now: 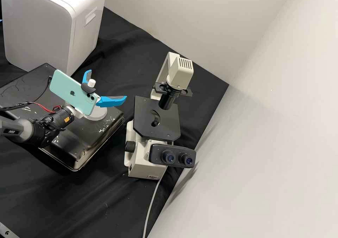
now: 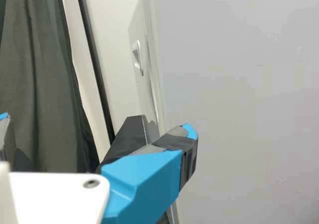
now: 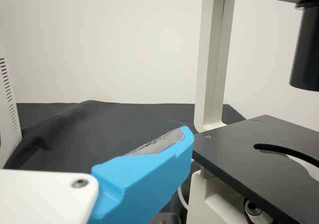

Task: Place the petri dish on the microscope

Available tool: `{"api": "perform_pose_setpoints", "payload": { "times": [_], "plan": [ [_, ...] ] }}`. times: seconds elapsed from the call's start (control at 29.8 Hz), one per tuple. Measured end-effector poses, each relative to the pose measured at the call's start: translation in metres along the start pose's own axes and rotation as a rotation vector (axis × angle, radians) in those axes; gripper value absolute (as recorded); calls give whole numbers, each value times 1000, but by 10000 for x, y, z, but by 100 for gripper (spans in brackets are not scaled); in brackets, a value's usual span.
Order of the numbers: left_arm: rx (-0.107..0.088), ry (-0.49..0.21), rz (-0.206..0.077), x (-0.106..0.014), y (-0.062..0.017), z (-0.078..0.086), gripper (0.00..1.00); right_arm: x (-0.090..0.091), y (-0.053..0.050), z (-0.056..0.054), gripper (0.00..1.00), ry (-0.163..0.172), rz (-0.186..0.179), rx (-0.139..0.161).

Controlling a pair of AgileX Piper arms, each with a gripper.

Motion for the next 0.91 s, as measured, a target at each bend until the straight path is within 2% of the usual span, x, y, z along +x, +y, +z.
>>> {"api": "perform_pose_setpoints", "payload": {
  "times": [0.47,0.57,0.67,0.77,0.91],
  "plan": [
    [0,0,0,0,0,0,100,0,0,0,100,0,0,0],
    [1,-1,-12,-22,-30,3,100,0,0,0,100,0,0,0],
    [2,-2,-25,-108,-56,23,100,0,0,0,100,0,0,0],
    [-15,-8,-34,-230,-70,89,100,0,0,0,100,0,0,0],
    [-26,-35,-73,-403,-160,188,100,0,0,0,100,0,0,0]
  ]
}}
